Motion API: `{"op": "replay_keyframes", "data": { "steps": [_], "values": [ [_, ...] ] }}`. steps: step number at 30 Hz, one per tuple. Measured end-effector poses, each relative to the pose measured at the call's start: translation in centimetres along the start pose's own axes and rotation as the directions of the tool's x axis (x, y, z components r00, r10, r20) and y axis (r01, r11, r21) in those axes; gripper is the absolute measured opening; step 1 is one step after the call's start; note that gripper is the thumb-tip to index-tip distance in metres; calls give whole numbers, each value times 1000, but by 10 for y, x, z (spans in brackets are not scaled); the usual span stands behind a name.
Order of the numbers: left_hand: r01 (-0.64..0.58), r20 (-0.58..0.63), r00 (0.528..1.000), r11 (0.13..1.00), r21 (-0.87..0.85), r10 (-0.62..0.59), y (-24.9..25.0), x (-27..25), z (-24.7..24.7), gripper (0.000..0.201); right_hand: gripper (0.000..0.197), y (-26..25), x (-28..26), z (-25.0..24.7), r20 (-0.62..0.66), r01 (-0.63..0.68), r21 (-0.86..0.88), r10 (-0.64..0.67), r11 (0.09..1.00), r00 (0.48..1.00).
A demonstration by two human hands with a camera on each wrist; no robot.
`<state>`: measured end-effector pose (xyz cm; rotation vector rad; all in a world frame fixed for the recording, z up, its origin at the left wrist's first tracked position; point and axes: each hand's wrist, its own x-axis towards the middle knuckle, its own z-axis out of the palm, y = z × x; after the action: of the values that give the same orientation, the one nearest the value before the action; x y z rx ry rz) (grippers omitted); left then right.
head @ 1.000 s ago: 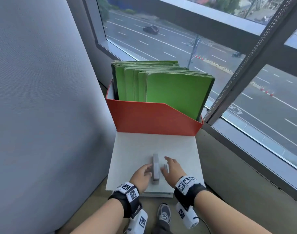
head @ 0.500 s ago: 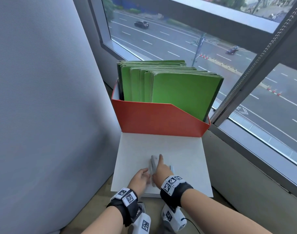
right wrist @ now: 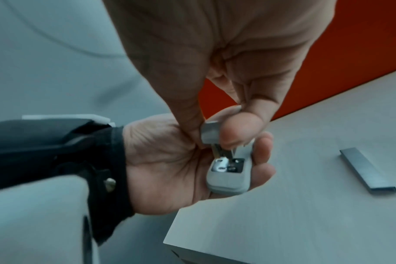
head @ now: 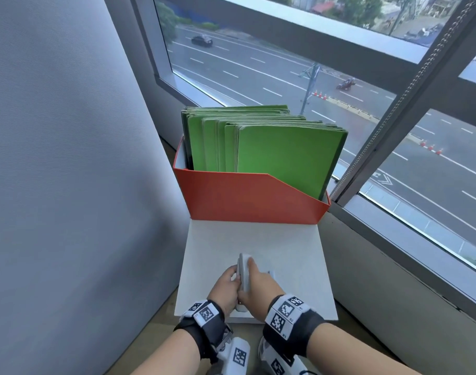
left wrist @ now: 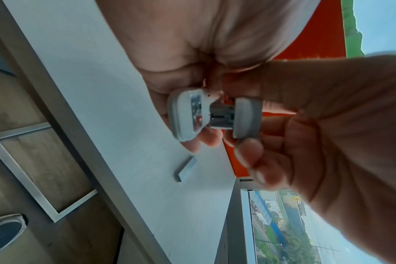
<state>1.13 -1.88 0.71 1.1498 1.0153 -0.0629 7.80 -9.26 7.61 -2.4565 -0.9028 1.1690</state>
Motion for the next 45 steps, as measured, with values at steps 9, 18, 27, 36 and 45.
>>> {"op": "replay_keyframes", "data": {
  "steps": [9,18,27,36,45],
  "values": [
    [-12,51,999,999,50,9,8,-6,-3,30,31,-4,8,-49,-6,30,10,-30,1000,1000],
    [-16,96,995,1000,-6,16,16,-13,-4,27,28,-6,28,-104,-130,48,34,-43,998,991],
    [-17,129,991,999,-30,21,9,-25,-1,36,39,6,73,-118,-119,24,277,9,961,993],
    [36,134,991,983,-182,-11,0,-29,-10,28,39,48,88,-78,-69,-5,455,41,890,997],
    [23,86,996,988,-155,-10,9,-19,-10,33,50,97,81,-14,-14,-86,-54,86,995,996]
  ]
}}
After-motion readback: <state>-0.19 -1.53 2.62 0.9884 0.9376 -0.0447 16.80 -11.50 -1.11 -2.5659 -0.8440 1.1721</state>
